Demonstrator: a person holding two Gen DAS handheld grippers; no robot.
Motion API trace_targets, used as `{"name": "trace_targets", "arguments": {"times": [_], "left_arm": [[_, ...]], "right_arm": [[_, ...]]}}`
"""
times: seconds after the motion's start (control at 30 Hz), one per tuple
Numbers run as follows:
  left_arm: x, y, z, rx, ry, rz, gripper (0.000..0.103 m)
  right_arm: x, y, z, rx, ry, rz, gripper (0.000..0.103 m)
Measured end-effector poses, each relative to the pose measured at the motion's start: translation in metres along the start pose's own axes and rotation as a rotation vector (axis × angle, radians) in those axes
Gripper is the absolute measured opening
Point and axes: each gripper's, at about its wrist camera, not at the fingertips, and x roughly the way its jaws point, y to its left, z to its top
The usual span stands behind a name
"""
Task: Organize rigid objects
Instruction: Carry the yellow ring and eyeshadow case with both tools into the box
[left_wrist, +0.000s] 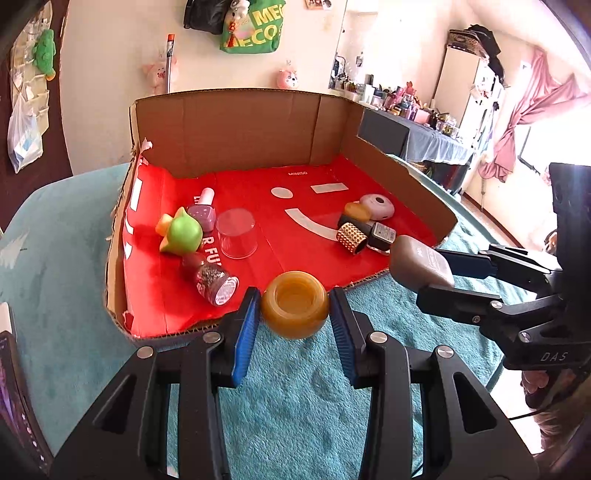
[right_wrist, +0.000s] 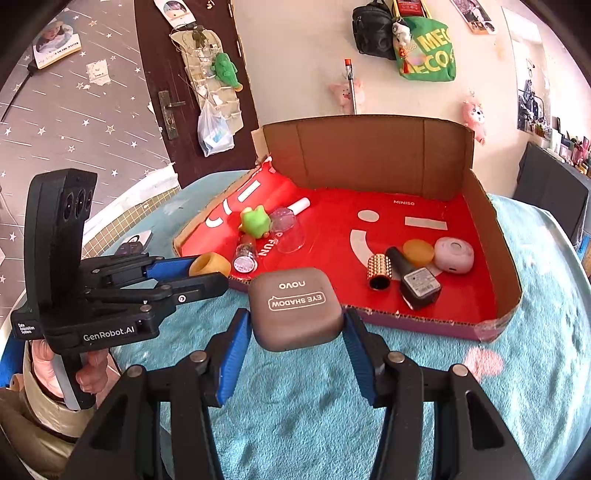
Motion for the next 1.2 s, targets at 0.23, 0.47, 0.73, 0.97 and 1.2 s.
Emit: {"name": "trace_targets", "arguments": {"times": [0.23,0.47,0.73,0.97,1.2], "left_arm": [[0.011,0.001,0.008,-0.003,0.007,0.001,0.036],[0.027,0.008,0.016,-0.019,0.04,-0.002,0.036],[0.048,0.014,0.02,-0.037,0.101,-0.03,0.036],[0.066,0.017,0.018,-0.035,0.15,-0.038,0.036],[0.073,0.022,0.02,-0.041,0.163,-0.036,0.036]], "right_arm": [[0.01,-0.007,0.01,0.002,0.006,-0.008,0.054],[0.027,-0.014,0.02,0.013,0.047,-0.008,0.054],[0.048,-0.026,0.026,0.053,0.105,0.018,0.054],[0.068,-0.032,0.028,0.075,0.163,0.034,0.054],[0.075,-0.034,0.031,0.091,0.187,0.047,0.054]]}}
